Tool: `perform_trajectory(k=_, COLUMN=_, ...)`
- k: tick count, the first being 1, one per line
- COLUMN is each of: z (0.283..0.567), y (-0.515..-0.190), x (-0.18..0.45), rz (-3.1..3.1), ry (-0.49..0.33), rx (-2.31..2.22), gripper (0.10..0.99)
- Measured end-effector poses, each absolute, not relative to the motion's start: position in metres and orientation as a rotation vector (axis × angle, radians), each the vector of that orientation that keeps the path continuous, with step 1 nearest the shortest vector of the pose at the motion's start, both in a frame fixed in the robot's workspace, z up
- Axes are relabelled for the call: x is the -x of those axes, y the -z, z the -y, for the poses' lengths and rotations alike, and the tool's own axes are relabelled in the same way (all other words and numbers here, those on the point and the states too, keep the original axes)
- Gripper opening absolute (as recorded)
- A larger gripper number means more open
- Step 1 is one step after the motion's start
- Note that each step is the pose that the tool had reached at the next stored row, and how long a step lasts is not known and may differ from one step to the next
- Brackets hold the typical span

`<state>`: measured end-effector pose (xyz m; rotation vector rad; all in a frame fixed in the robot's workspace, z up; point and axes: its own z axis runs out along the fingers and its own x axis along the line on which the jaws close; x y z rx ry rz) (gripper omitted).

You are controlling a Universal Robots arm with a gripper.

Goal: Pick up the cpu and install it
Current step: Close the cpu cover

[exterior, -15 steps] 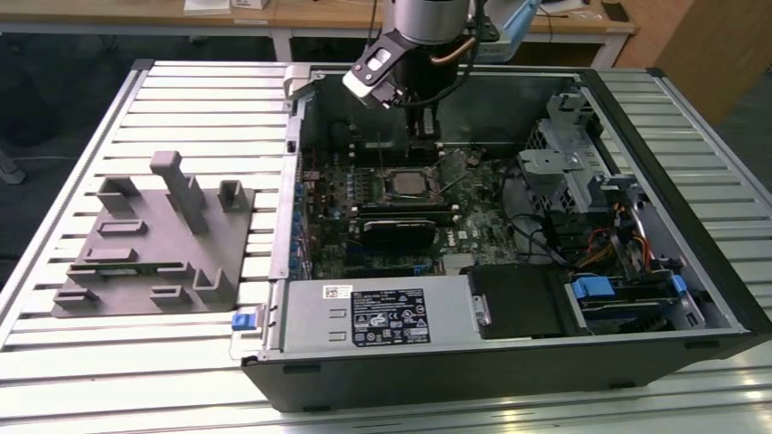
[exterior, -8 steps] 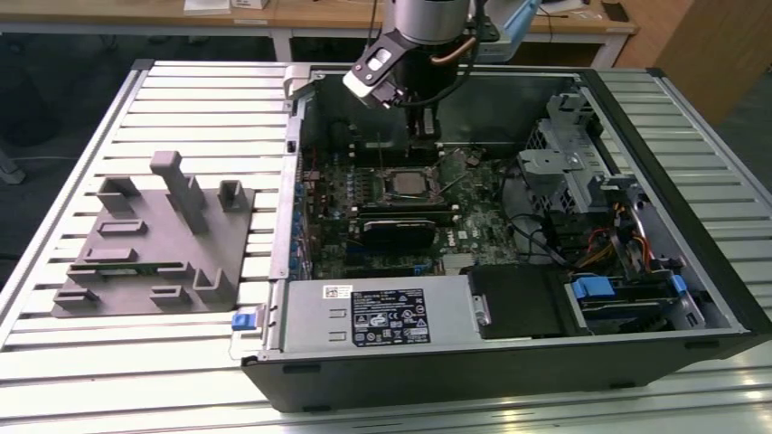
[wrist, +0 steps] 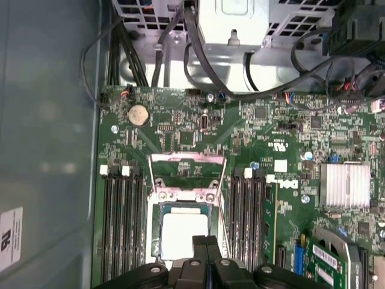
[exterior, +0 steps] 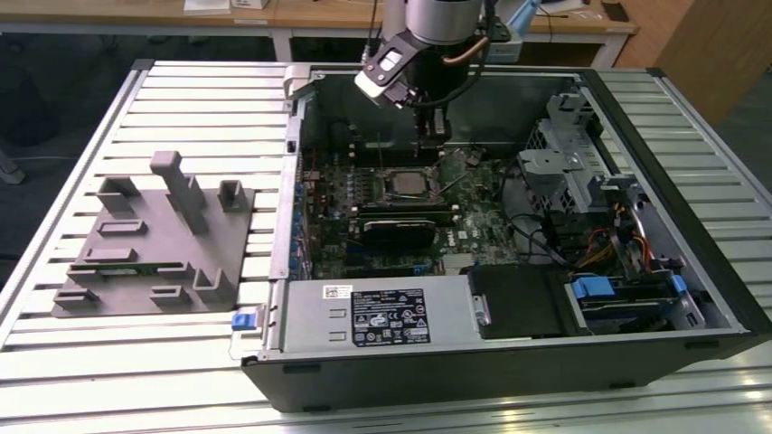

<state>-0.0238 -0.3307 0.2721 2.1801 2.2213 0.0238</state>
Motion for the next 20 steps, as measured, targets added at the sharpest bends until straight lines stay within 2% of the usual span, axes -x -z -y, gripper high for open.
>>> perform_trajectory(k=20, z=0.325, y=-0.268, x=-0.004, rz=-2.245, ry=-0.023, rx=-2.157, gripper=0.106)
